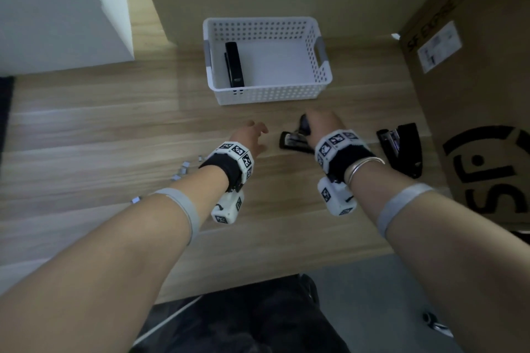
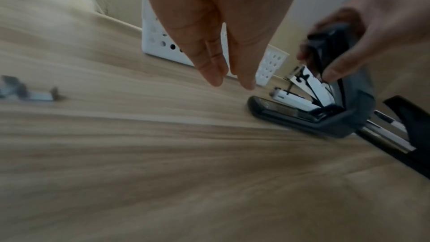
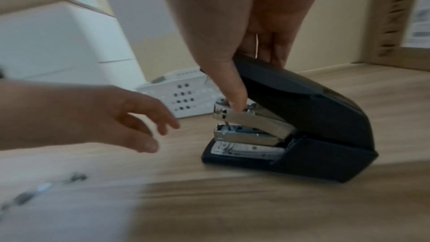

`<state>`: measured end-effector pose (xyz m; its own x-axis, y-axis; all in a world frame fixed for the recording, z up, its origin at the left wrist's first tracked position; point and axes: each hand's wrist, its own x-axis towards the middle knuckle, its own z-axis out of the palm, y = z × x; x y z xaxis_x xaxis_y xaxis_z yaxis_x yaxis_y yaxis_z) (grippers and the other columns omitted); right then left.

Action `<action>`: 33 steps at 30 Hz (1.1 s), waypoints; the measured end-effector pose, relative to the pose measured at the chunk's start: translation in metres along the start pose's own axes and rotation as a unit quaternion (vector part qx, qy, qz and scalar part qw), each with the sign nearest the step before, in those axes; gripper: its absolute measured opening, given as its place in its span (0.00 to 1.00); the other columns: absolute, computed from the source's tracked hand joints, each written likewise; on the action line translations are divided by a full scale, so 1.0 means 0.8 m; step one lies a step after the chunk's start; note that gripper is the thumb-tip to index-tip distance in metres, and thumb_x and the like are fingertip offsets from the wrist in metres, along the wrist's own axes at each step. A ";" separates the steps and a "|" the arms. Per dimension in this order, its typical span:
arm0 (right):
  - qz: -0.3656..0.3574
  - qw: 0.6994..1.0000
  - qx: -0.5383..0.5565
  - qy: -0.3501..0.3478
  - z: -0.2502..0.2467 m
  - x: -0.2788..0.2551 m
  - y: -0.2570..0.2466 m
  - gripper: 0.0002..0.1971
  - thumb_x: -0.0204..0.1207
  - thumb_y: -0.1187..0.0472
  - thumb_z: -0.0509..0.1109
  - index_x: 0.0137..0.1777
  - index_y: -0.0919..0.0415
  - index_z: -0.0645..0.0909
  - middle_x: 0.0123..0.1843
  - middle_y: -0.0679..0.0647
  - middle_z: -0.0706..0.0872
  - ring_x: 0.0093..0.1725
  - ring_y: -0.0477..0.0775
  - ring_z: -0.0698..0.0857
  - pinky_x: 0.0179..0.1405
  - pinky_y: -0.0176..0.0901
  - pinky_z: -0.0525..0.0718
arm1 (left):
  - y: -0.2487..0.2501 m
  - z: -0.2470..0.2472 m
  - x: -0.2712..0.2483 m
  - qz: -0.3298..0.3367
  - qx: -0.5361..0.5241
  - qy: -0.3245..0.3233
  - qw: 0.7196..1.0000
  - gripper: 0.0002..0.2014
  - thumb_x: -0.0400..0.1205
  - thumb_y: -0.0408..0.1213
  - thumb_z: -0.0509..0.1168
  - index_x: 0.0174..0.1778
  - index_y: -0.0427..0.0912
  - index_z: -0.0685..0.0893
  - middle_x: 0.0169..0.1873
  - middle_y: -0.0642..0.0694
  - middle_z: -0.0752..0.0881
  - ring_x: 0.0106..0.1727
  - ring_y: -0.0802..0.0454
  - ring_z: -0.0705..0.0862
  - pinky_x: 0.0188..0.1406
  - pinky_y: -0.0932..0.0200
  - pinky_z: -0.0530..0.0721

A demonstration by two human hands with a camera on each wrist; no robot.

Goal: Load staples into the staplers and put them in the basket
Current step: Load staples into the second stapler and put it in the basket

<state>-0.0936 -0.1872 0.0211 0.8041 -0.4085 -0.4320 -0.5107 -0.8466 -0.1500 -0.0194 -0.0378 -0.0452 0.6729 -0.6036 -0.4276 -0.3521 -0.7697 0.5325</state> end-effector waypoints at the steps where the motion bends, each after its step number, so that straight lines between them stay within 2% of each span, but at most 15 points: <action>1: -0.031 1.000 0.003 -0.004 0.001 0.000 -0.016 0.11 0.75 0.68 0.67 0.55 0.61 0.83 0.54 0.64 0.87 0.54 0.65 0.87 0.45 0.41 0.76 | -0.006 -0.003 -0.001 -0.006 0.000 0.000 1.000 0.22 0.76 0.32 0.69 0.67 0.42 0.75 0.65 0.39 0.78 0.59 0.39 0.83 0.62 0.51 0.80; 4: -0.085 0.996 0.001 -0.035 0.008 -0.004 -0.058 0.12 0.74 0.70 0.65 0.55 0.61 0.84 0.54 0.63 0.87 0.53 0.64 0.86 0.44 0.41 0.74 | -0.024 -0.008 -0.003 -0.028 0.008 -0.007 1.000 0.26 0.74 0.33 0.72 0.68 0.41 0.76 0.66 0.37 0.78 0.60 0.38 0.83 0.64 0.50 0.81; 8: -0.129 0.991 -0.005 -0.044 0.026 -0.007 -0.086 0.12 0.72 0.73 0.63 0.46 0.56 0.82 0.52 0.62 0.87 0.51 0.63 0.85 0.46 0.44 0.79 | -0.044 -0.013 -0.005 -0.053 0.040 -0.049 0.997 0.27 0.72 0.37 0.74 0.67 0.41 0.78 0.65 0.36 0.78 0.64 0.36 0.80 0.68 0.53 0.76; 11: -0.132 0.990 -0.010 -0.043 0.035 -0.006 -0.092 0.11 0.72 0.73 0.64 0.50 0.59 0.82 0.52 0.61 0.86 0.53 0.63 0.84 0.44 0.44 0.77 | -0.051 -0.012 -0.005 -0.047 0.049 -0.057 0.996 0.24 0.71 0.36 0.74 0.64 0.39 0.80 0.61 0.35 0.79 0.62 0.35 0.80 0.66 0.51 0.75; 13: -0.135 0.989 -0.026 -0.049 0.034 -0.006 -0.093 0.10 0.73 0.68 0.70 0.54 0.61 0.81 0.56 0.60 0.86 0.57 0.63 0.83 0.46 0.44 0.76 | -0.051 -0.011 -0.004 -0.036 0.051 -0.047 0.997 0.23 0.70 0.36 0.75 0.61 0.37 0.80 0.59 0.34 0.79 0.60 0.35 0.80 0.62 0.50 0.77; 15: -0.133 0.990 -0.022 -0.052 0.028 -0.005 -0.093 0.13 0.72 0.64 0.75 0.56 0.61 0.82 0.60 0.59 0.83 0.58 0.62 0.83 0.48 0.44 0.76 | -0.047 -0.013 -0.003 -0.031 0.076 -0.057 0.995 0.23 0.71 0.39 0.75 0.60 0.37 0.80 0.59 0.35 0.80 0.59 0.35 0.81 0.59 0.51 0.78; 17: -0.117 0.992 -0.012 -0.048 0.015 -0.006 -0.091 0.12 0.71 0.65 0.75 0.54 0.60 0.81 0.58 0.58 0.80 0.56 0.61 0.83 0.45 0.43 0.75 | -0.044 -0.017 0.000 -0.027 0.102 -0.067 0.992 0.23 0.71 0.41 0.74 0.60 0.38 0.79 0.60 0.37 0.80 0.59 0.36 0.82 0.57 0.52 0.80; 19: -0.090 0.995 -0.017 -0.045 -0.005 -0.007 -0.082 0.09 0.73 0.68 0.72 0.51 0.60 0.79 0.52 0.56 0.79 0.50 0.59 0.84 0.41 0.43 0.75 | -0.040 -0.020 0.001 -0.021 0.118 -0.076 0.990 0.22 0.72 0.42 0.74 0.59 0.37 0.79 0.60 0.37 0.80 0.58 0.37 0.82 0.56 0.51 0.80; 22: -0.050 0.998 -0.037 -0.031 -0.035 -0.014 -0.052 0.09 0.73 0.70 0.69 0.52 0.62 0.78 0.47 0.55 0.78 0.42 0.56 0.79 0.42 0.45 0.76 | -0.037 -0.021 0.002 -0.015 0.134 -0.085 0.987 0.23 0.72 0.41 0.74 0.59 0.36 0.79 0.61 0.37 0.79 0.58 0.37 0.82 0.55 0.51 0.81; 26: 0.036 0.998 -0.059 -0.012 -0.041 -0.012 -0.001 0.08 0.76 0.71 0.64 0.54 0.65 0.79 0.50 0.63 0.85 0.46 0.62 0.84 0.52 0.51 0.85 | -0.034 -0.023 0.001 -0.007 0.143 -0.087 0.986 0.23 0.72 0.41 0.74 0.59 0.35 0.79 0.60 0.37 0.79 0.58 0.37 0.82 0.57 0.49 0.81; 29: 0.072 0.993 -0.083 -0.042 -0.033 -0.005 0.025 0.11 0.75 0.72 0.66 0.57 0.68 0.79 0.54 0.66 0.86 0.44 0.60 0.83 0.54 0.51 0.84 | -0.037 -0.022 0.000 -0.004 0.140 -0.082 0.987 0.22 0.71 0.41 0.75 0.58 0.36 0.80 0.59 0.37 0.80 0.57 0.38 0.82 0.56 0.50 0.81; 31: 0.081 0.992 -0.084 -0.058 -0.030 -0.002 0.033 0.14 0.76 0.72 0.64 0.61 0.68 0.78 0.57 0.66 0.85 0.51 0.62 0.85 0.56 0.49 0.82 | -0.040 -0.021 0.001 -0.002 0.135 -0.080 0.988 0.22 0.70 0.42 0.75 0.57 0.36 0.80 0.59 0.38 0.80 0.57 0.38 0.83 0.56 0.50 0.81; 33: 0.071 0.993 -0.091 -0.039 -0.027 -0.001 0.038 0.16 0.77 0.70 0.63 0.65 0.65 0.78 0.60 0.65 0.84 0.58 0.64 0.84 0.58 0.50 0.82 | -0.041 -0.019 0.002 0.000 0.133 -0.078 0.988 0.22 0.71 0.42 0.75 0.57 0.36 0.80 0.58 0.38 0.80 0.57 0.38 0.82 0.56 0.50 0.81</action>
<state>-0.1031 -0.2198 0.0359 0.6984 -0.5070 -0.5051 -0.5486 -0.8325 0.0772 0.0032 -0.0100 -0.0519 0.5716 -0.6124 -0.5461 -0.5251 -0.7844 0.3302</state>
